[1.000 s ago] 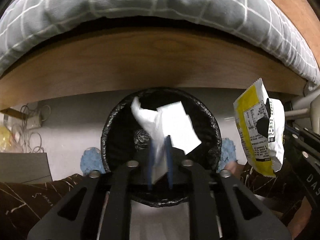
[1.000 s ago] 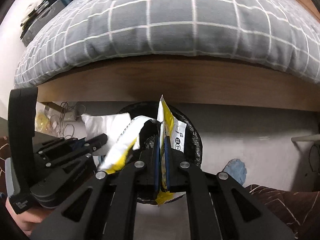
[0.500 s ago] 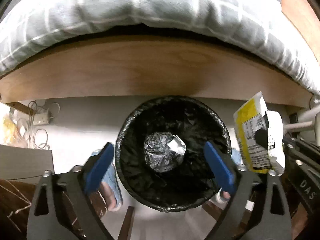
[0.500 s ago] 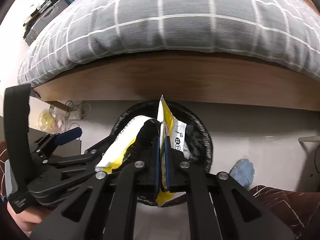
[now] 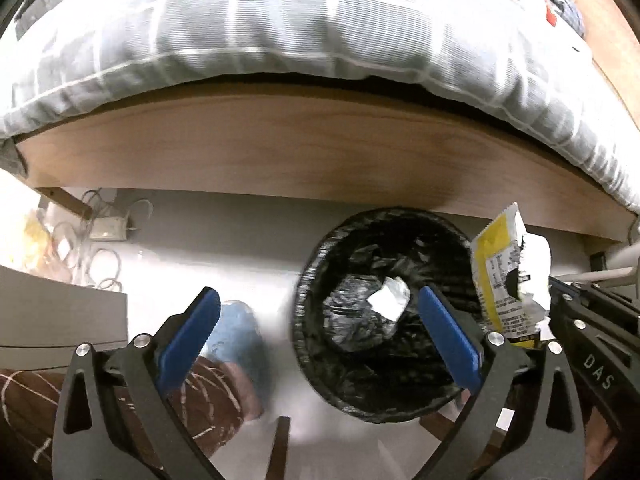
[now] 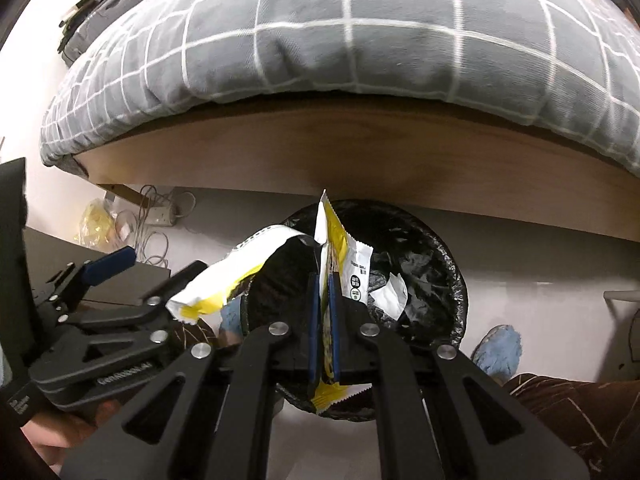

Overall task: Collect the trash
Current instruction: 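Open the left tool over the bin while the right tool releases the wrapper, then move both open tools back toward the trash on the bed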

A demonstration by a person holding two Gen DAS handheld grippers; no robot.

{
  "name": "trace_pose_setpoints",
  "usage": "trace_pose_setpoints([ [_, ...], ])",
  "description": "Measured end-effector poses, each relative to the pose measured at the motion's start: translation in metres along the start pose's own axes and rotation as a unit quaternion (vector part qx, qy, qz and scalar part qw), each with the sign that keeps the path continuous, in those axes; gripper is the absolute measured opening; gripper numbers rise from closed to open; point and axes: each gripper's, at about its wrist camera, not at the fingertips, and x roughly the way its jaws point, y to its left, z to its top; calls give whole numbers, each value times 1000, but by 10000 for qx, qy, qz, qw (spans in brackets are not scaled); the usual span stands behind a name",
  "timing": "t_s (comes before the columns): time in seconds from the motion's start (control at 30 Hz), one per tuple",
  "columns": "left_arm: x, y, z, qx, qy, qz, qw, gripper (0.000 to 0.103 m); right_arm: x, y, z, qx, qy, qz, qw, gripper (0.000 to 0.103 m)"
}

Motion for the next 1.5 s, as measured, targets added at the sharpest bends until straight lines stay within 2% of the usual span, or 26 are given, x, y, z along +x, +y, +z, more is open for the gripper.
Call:
trace_pose_setpoints([
  [0.27, -11, 13, 1, -28, -118, 1, 9999, 97, 7, 14, 0, -99, 56, -129, 9999, 11],
  [0.43, -15, 12, 3, -27, -182, -25, 9998, 97, 5, 13, -1, -81, -11, -168, 9998, 34],
  [0.67, -22, 9, 7, -46, -260, -11, 9997, 97, -2, 6, 1, -41, -88, -276, 9996, 56],
  [0.7, -24, 8, 8, -40, -280, -8, 9996, 97, -4, 4, 1, -37, -121, -315, 9994, 62],
  [0.83, -33, 2, 14, 21, -394, -37, 9992, 97, -22, -7, 2, 2, -381, -577, 9976, 78],
  [1.0, -53, -13, 20, 138, -614, -64, 9980, 97, -58, -20, 7, 44, -920, -915, 9915, 94],
  [1.27, -86, -36, 36, 348, -1108, 2, 9932, 97, -111, -37, 22, 2, -1617, -1174, 9798, 95],
  [1.5, -110, -51, 61, 348, -1398, -173, 9894, 97, -146, -57, 36, 111, -2091, -1396, 9678, 95],
])
